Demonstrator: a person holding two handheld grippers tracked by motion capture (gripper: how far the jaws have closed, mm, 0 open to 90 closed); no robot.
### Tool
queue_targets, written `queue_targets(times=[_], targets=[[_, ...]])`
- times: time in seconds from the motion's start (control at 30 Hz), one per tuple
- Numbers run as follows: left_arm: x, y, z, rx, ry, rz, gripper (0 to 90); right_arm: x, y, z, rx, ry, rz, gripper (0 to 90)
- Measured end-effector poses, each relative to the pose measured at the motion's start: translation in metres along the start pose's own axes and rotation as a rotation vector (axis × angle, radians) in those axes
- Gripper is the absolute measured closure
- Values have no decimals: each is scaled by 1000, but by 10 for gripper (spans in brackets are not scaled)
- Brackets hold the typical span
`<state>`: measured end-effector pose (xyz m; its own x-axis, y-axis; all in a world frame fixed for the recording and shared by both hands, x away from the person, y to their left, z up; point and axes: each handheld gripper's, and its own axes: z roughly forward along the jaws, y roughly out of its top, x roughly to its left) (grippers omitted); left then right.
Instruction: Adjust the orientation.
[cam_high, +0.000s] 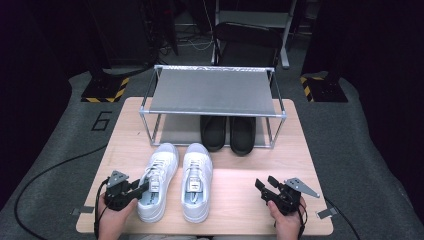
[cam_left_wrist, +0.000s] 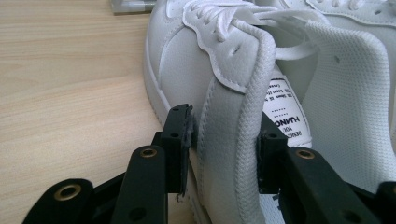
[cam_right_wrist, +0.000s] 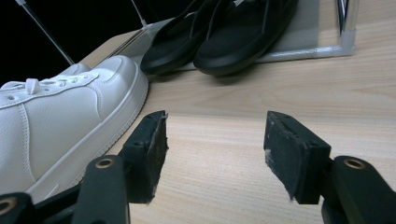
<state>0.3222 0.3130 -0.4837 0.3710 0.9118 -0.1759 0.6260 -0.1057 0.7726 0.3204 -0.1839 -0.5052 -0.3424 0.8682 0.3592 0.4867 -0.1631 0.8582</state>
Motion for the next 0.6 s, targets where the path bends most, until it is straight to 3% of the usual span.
queue_targets(times=[0.2,0.27,0.43,0.6], targets=[[0,1,2,-1,3,5,651,1,0,0,22,1,-3,416],[0,1,2,5,0,6,650,1,0,-1,17,19,4,393],[0,2,3,19,-5,9,634,3,1,0,26,6,4,266],[1,3,3,46,-16,11,630,4,-1,2,40,11,-18,252]])
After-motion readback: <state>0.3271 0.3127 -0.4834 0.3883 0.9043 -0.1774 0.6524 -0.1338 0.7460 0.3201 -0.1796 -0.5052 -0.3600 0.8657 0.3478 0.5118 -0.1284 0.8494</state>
